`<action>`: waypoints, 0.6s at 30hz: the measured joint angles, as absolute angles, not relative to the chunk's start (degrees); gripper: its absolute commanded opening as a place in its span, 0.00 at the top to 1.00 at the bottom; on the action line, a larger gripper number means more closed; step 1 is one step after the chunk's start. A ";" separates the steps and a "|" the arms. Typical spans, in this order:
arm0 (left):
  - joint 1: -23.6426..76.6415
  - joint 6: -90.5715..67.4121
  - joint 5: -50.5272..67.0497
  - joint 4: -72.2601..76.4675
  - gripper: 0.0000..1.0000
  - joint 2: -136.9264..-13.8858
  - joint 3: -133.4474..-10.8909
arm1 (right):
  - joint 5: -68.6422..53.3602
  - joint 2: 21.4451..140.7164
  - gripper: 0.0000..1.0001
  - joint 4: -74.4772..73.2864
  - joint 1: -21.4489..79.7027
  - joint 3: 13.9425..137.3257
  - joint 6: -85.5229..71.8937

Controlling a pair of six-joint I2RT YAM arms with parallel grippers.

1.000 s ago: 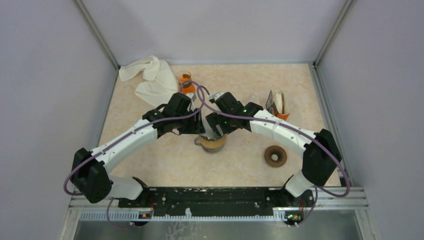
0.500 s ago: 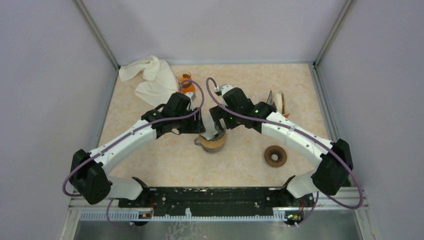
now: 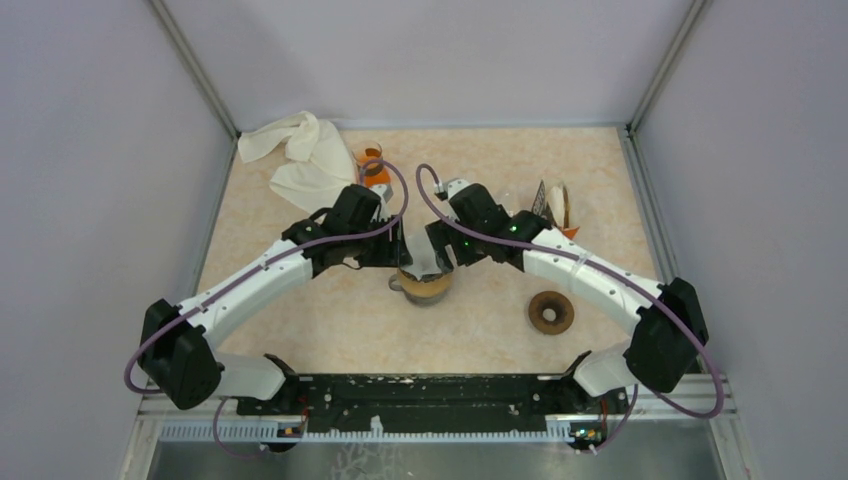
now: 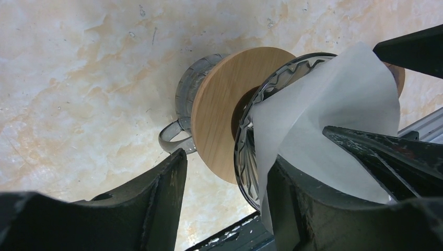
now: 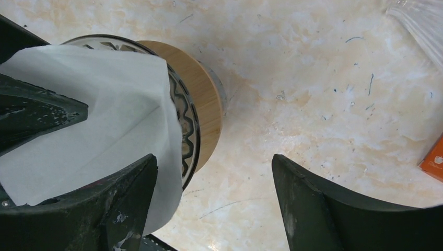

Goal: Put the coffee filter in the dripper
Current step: Place the coffee filter in the coffee dripper.

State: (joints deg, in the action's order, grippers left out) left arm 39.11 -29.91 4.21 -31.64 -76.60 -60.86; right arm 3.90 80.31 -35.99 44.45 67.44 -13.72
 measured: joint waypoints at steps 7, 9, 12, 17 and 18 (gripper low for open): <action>39.11 -29.95 4.75 -30.76 0.39 -76.97 -60.29 | 3.36 80.31 0.20 -34.74 44.45 65.23 -13.72; 39.11 -29.95 4.84 -30.59 0.39 -77.17 -59.81 | 3.36 80.31 0.20 -34.26 44.45 65.23 -13.67; 39.11 -30.13 5.02 -30.17 0.39 -77.19 -59.20 | 3.36 80.34 0.20 -33.74 44.45 65.23 -13.65; 39.11 -30.17 5.06 -29.56 0.39 -77.19 -58.89 | 3.31 80.40 0.20 -33.01 44.45 65.23 -13.50; 39.11 -30.17 5.10 -29.52 0.39 -77.19 -58.89 | 3.29 80.44 0.20 -32.82 44.45 65.23 -13.45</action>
State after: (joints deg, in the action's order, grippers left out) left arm 39.11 -30.17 5.10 -29.52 -77.19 -58.89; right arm 3.29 80.44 -32.82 44.45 65.23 -13.45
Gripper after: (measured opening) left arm 0.608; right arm 0.805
